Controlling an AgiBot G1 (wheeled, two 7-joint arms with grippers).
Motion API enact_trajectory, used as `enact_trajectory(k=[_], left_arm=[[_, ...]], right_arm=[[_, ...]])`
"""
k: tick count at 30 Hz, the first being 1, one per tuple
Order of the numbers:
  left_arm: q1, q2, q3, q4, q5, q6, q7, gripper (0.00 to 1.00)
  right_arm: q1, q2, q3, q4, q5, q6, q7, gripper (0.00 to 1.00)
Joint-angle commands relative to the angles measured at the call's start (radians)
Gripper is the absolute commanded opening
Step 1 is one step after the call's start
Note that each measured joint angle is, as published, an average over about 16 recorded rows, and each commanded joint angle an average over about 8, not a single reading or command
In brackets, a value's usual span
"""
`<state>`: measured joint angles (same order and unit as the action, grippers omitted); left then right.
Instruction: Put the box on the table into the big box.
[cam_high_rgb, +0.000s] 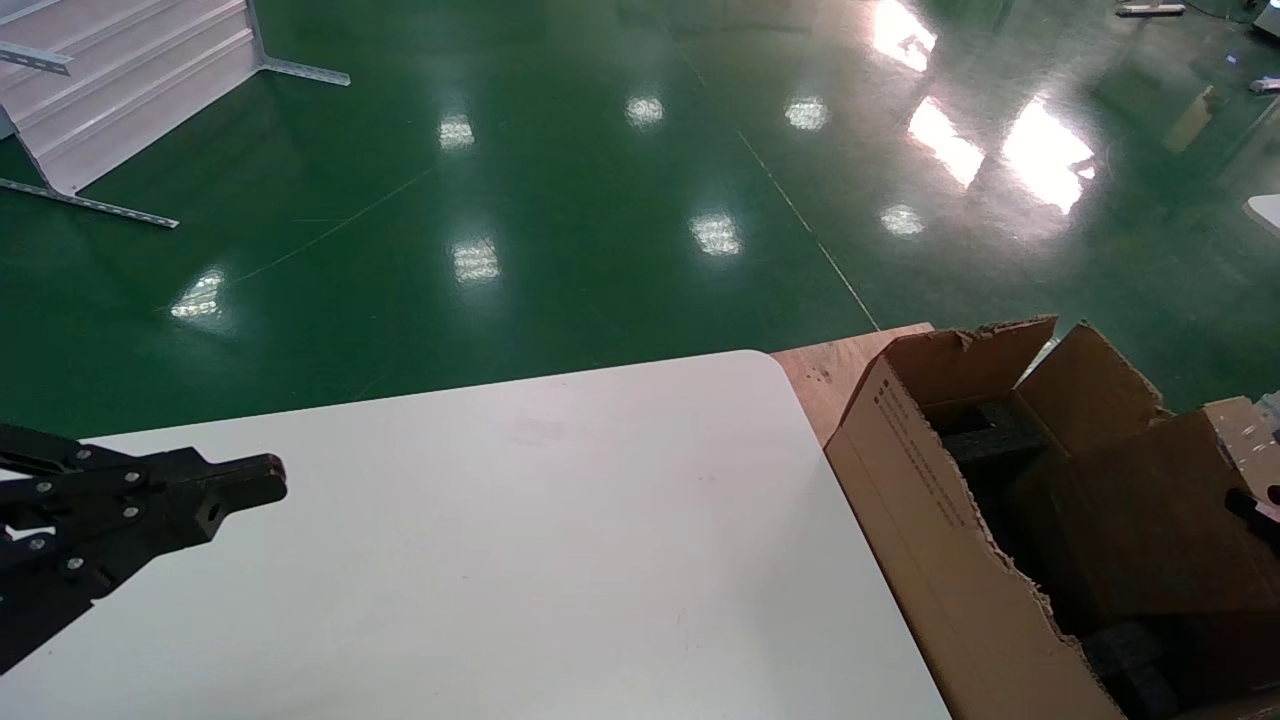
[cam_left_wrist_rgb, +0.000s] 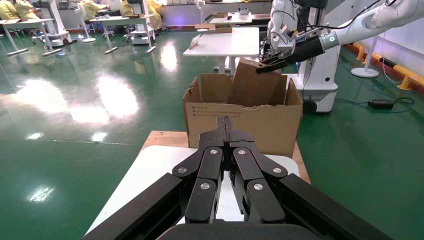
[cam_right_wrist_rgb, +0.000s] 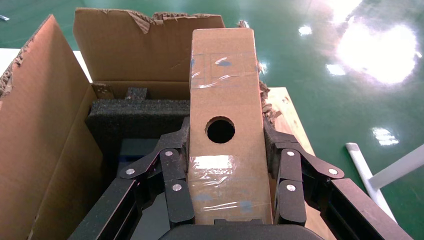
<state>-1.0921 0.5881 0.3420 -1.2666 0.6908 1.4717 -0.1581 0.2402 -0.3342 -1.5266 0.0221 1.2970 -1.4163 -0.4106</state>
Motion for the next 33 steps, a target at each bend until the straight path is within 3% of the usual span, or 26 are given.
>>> enact_trajectory(k=[1, 4, 5, 28, 33], left_arm=[[0.000, 0.000, 0.000, 0.000, 0.000, 0.000, 0.000, 0.54], [0.000, 0.000, 0.000, 0.000, 0.000, 0.000, 0.000, 0.92], [0.000, 0.000, 0.000, 0.000, 0.000, 0.000, 0.000, 1.00], [0.000, 0.000, 0.000, 0.000, 0.000, 0.000, 0.000, 1.00], [0.000, 0.000, 0.000, 0.000, 0.000, 0.000, 0.000, 1.00]], right_arm=[[0.008, 0.000, -0.005, -0.001, -0.008, 0.003, 0.001, 0.58], [0.016, -0.001, -0.010, -0.002, -0.016, 0.006, 0.005, 0.94], [0.018, -0.001, -0.011, -0.002, -0.018, 0.007, 0.006, 1.00], [0.018, 0.000, -0.010, -0.002, -0.016, 0.005, 0.004, 1.00], [0.069, 0.005, -0.015, 0.002, -0.027, -0.055, -0.010, 1.00]])
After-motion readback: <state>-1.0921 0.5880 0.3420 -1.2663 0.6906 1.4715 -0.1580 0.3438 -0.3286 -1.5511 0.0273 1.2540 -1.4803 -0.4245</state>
